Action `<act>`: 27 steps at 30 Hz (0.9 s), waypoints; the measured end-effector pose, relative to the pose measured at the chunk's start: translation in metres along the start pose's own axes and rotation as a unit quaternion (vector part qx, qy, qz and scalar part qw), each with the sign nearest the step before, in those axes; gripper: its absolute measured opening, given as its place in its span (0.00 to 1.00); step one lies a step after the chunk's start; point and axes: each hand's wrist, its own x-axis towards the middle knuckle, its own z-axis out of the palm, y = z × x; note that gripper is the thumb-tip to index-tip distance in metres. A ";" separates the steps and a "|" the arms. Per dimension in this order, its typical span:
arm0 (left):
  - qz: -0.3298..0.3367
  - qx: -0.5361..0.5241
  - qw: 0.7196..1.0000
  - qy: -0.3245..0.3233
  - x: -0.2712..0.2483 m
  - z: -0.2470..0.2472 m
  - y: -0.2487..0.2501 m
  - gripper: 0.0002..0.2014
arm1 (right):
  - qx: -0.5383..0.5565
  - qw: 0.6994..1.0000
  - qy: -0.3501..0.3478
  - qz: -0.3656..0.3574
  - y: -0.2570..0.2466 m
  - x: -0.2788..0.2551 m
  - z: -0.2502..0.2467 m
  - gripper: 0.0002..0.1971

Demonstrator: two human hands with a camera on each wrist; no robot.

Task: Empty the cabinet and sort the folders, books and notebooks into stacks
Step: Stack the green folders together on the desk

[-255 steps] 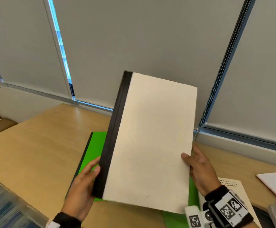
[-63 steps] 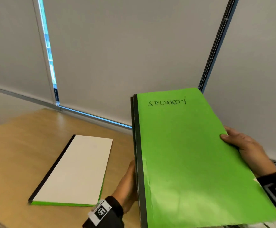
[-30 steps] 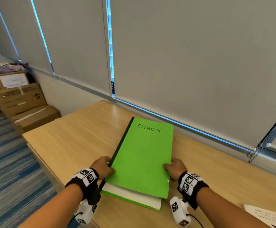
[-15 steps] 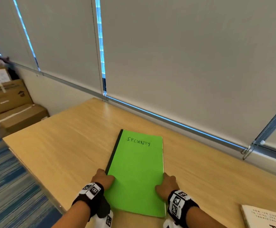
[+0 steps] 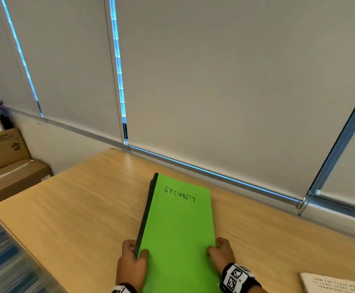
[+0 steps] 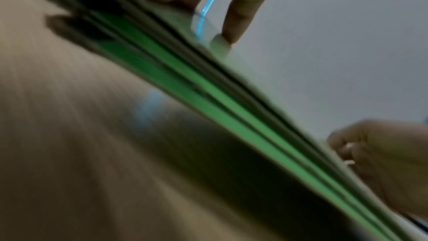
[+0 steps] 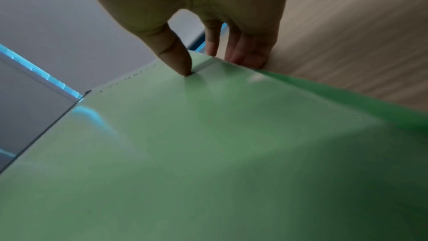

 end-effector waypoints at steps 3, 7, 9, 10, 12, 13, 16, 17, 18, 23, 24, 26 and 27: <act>0.056 -0.041 0.998 -0.008 -0.018 -0.001 0.004 0.21 | 0.143 0.990 0.003 -0.012 -0.012 -0.005 -0.023 0.38; 0.101 -0.105 0.988 -0.041 -0.035 0.008 0.025 0.24 | 0.212 0.970 0.047 -0.108 -0.044 -0.036 -0.067 0.24; 0.104 -0.145 0.982 -0.055 -0.040 0.013 0.042 0.21 | 0.224 0.959 0.071 -0.160 -0.052 -0.052 -0.083 0.17; 0.109 -0.163 0.979 -0.062 -0.042 0.015 0.053 0.19 | 0.227 0.954 0.070 -0.182 -0.055 -0.062 -0.088 0.16; 0.128 -0.202 0.968 -0.079 -0.046 0.018 0.074 0.13 | 0.227 0.948 0.063 -0.216 -0.055 -0.081 -0.099 0.18; 0.129 -0.219 0.963 -0.085 -0.049 0.018 0.086 0.13 | 0.226 0.944 0.062 -0.230 -0.054 -0.088 -0.104 0.20; 0.167 -0.250 0.950 -0.085 -0.060 0.015 0.116 0.24 | 0.234 0.932 0.082 -0.263 -0.057 -0.097 -0.117 0.23; 0.192 -0.255 0.944 -0.086 -0.064 0.014 0.125 0.20 | 0.240 0.929 0.091 -0.267 -0.057 -0.098 -0.122 0.24; 0.213 -0.253 0.939 -0.089 -0.068 0.013 0.134 0.17 | 0.248 0.926 0.100 -0.268 -0.058 -0.097 -0.126 0.24; 0.214 -0.202 0.950 -0.102 -0.074 0.023 0.119 0.19 | 0.238 0.933 0.114 -0.246 -0.032 -0.088 -0.125 0.24; 0.191 -0.184 0.959 -0.104 -0.072 0.028 0.105 0.24 | 0.226 0.937 0.113 -0.240 -0.022 -0.088 -0.121 0.24; 0.153 -0.165 0.968 -0.115 -0.067 0.036 0.078 0.28 | 0.205 0.949 0.109 -0.211 -0.001 -0.082 -0.112 0.23; 0.140 -0.156 0.970 -0.123 -0.068 0.039 0.067 0.27 | 0.193 0.956 0.108 -0.195 0.012 -0.073 -0.106 0.21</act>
